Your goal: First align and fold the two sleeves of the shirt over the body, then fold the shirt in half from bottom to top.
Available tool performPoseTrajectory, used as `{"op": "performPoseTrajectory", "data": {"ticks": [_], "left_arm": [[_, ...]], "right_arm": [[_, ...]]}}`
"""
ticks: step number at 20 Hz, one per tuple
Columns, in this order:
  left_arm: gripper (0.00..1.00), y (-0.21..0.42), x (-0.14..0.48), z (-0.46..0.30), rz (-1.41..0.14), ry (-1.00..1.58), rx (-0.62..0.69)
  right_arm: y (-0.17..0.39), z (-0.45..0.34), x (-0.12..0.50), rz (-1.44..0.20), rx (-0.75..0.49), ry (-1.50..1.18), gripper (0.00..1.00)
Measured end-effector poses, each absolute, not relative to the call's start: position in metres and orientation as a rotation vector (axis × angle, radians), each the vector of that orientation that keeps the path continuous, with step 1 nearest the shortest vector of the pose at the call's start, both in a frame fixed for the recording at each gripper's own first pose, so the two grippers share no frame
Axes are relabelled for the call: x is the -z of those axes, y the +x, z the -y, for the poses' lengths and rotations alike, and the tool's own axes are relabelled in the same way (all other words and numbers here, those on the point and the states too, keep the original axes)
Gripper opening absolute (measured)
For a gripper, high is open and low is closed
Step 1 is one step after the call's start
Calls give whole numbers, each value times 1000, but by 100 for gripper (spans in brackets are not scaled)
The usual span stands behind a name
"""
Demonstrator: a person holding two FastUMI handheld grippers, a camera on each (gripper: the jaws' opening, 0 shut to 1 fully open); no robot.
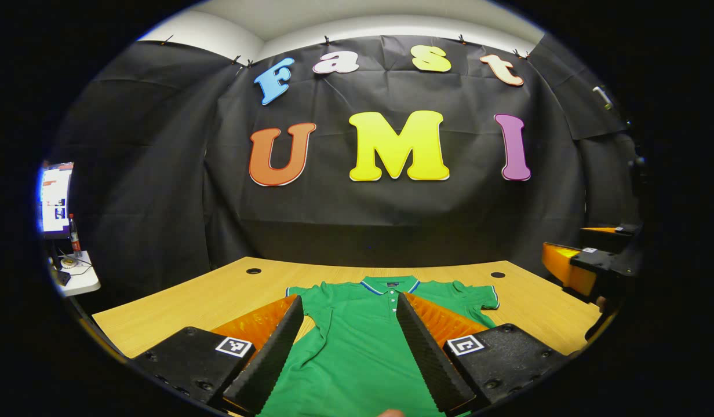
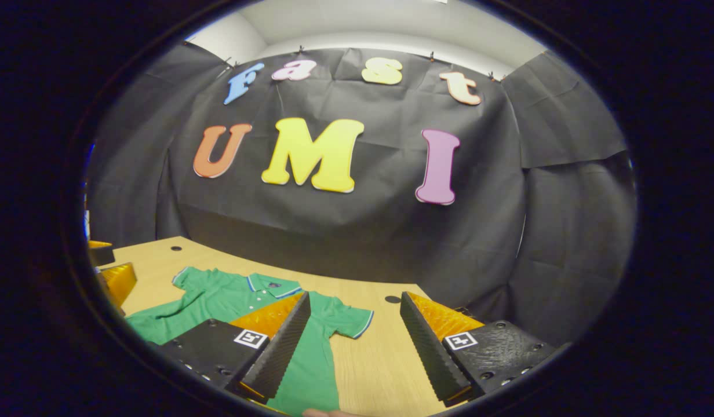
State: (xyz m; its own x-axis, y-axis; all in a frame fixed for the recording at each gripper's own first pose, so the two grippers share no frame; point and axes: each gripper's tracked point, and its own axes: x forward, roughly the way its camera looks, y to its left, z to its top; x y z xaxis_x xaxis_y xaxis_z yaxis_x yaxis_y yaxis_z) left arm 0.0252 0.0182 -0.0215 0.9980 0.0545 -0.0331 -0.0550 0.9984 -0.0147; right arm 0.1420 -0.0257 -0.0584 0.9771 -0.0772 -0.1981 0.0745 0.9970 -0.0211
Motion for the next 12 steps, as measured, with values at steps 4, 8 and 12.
{"op": "performPoseTrajectory", "data": {"ticks": [4, 8, 12], "left_arm": [[100, 31, 19, -21, -19, -16, -44], [100, 39, 22, -39, -24, -23, -69], [100, 53, 34, -46, -50, -33, -75]], "right_arm": [[219, 31, 108, -368, 78, 68, 95], [277, 46, 163, -521, 133, 132, 95], [302, 57, 228, -663, 178, 88, 95]]}}
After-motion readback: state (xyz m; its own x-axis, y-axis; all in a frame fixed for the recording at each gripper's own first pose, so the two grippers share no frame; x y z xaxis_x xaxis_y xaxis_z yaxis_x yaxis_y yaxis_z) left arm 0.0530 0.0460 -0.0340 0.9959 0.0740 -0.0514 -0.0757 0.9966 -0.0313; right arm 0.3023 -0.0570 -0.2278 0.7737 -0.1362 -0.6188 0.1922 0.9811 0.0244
